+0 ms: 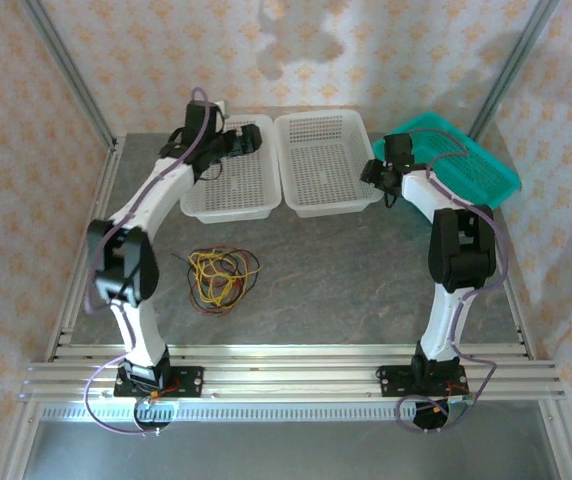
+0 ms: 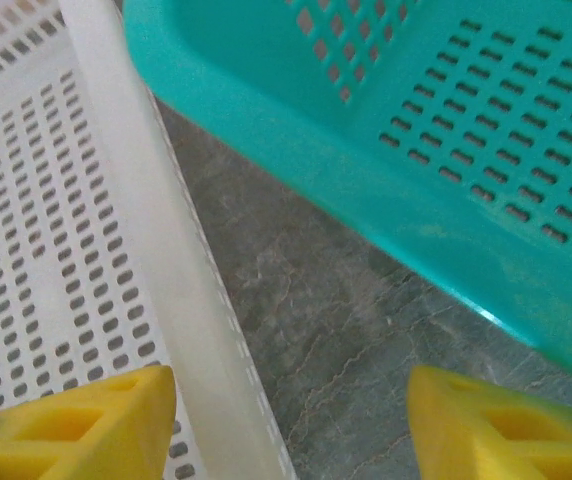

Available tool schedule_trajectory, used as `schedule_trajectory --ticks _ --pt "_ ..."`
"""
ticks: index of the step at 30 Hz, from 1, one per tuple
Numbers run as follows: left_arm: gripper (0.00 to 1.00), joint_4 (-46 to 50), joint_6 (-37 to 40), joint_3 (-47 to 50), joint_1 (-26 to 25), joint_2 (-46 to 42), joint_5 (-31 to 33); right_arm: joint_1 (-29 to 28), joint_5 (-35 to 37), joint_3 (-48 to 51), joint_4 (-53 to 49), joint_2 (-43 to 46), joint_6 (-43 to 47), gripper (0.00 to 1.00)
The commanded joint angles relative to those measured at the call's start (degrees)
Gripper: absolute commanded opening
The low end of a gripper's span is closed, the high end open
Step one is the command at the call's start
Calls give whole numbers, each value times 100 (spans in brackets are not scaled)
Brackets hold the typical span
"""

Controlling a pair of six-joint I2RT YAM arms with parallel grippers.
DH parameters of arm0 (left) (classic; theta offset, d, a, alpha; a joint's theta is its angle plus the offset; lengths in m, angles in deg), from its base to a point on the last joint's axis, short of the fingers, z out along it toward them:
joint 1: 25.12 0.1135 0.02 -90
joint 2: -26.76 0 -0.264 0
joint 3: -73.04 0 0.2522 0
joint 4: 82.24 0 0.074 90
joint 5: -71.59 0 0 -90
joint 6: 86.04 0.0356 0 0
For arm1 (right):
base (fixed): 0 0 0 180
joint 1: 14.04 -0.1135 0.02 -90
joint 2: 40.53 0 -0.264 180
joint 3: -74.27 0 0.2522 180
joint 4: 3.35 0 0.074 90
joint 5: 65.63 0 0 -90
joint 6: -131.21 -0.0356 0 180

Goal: Untangle the cables

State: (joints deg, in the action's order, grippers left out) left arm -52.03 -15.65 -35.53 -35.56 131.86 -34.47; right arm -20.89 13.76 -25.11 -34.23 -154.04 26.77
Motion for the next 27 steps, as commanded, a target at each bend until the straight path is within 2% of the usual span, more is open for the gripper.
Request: schedule_trajectory --ticks 1,4,9,15,18,21,25,27 --pt "99 -212 34 886 225 -586 1017 -13 -329 -19 52 98 148 62" --pt "99 -234 -244 1746 567 -1108 1348 -24 -643 67 155 178 191 62" --pt "99 -587 -477 2962 1101 -1860 1313 -125 -1137 143 209 223 326 61" --pt "99 -795 -311 3275 1108 -2037 865 -297 -1709 69 232 224 482 62" --pt "99 -919 -153 3195 924 -2046 735 -328 -1761 63 290 360 552 62" --pt "99 -985 122 3050 579 -2038 770 -323 -1300 62 298 599 627 64" --pt "99 -1052 326 2757 146 -1820 627 -249 174 177 283 982 567 64" --pt "99 -1154 345 2636 -33 -1671 489 -94 620 140 134 1009 485 63"
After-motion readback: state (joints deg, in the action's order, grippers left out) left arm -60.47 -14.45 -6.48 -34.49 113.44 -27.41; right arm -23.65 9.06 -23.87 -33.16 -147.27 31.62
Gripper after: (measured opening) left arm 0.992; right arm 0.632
